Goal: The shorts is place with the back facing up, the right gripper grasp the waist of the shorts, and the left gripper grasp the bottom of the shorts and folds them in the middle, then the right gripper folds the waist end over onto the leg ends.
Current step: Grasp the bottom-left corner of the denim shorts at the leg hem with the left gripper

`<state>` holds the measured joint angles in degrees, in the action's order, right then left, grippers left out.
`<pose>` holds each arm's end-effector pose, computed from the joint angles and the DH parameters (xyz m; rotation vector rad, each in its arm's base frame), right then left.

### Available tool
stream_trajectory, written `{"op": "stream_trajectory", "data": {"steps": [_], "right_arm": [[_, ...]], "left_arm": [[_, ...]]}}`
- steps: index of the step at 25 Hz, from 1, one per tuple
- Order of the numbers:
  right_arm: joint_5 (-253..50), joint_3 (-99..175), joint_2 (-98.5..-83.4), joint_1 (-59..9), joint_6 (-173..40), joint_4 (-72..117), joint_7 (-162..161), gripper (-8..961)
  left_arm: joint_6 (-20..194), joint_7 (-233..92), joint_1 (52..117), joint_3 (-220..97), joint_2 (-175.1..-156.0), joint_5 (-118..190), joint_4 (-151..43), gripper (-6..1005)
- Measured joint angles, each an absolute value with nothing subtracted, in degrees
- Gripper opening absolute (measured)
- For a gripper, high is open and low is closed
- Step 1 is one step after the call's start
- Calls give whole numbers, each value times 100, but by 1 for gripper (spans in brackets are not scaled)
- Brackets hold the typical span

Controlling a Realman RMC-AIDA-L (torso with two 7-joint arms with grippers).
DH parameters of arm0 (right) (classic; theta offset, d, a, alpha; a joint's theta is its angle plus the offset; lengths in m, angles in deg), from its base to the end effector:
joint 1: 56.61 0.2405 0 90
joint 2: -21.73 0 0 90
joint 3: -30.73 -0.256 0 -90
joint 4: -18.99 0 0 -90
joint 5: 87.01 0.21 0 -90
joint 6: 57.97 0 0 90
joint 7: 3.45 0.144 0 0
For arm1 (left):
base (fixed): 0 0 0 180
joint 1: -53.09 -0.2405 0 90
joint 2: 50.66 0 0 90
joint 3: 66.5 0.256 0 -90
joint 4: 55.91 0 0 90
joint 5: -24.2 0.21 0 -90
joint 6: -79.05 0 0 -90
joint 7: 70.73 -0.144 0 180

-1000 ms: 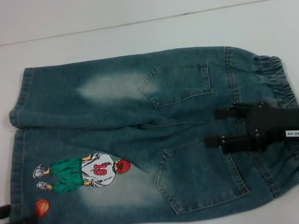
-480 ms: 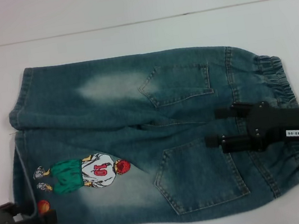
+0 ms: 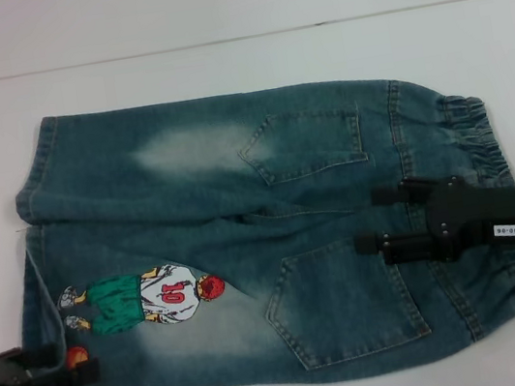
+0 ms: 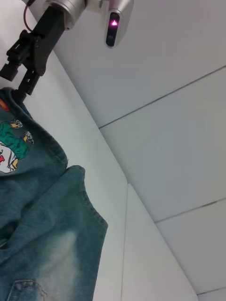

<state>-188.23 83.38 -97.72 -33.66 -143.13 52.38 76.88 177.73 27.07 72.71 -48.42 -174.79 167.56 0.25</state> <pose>0.2789 0.2962 -0.0293 -2.6768 0.8408 0.8064 -0.3512 0.2415 0.0360 -2.4626 -1.3384 -0.3496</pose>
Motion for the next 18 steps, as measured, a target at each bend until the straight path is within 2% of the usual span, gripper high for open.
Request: {"op": "stream_trajectory", "data": {"steps": [18], "right_arm": [[-18825,8338,-9772,-3367,-14313,5238,7688,947]], "left_arm": [[17743,2944,7231,-4480,-17476,16825,359,902]]}}
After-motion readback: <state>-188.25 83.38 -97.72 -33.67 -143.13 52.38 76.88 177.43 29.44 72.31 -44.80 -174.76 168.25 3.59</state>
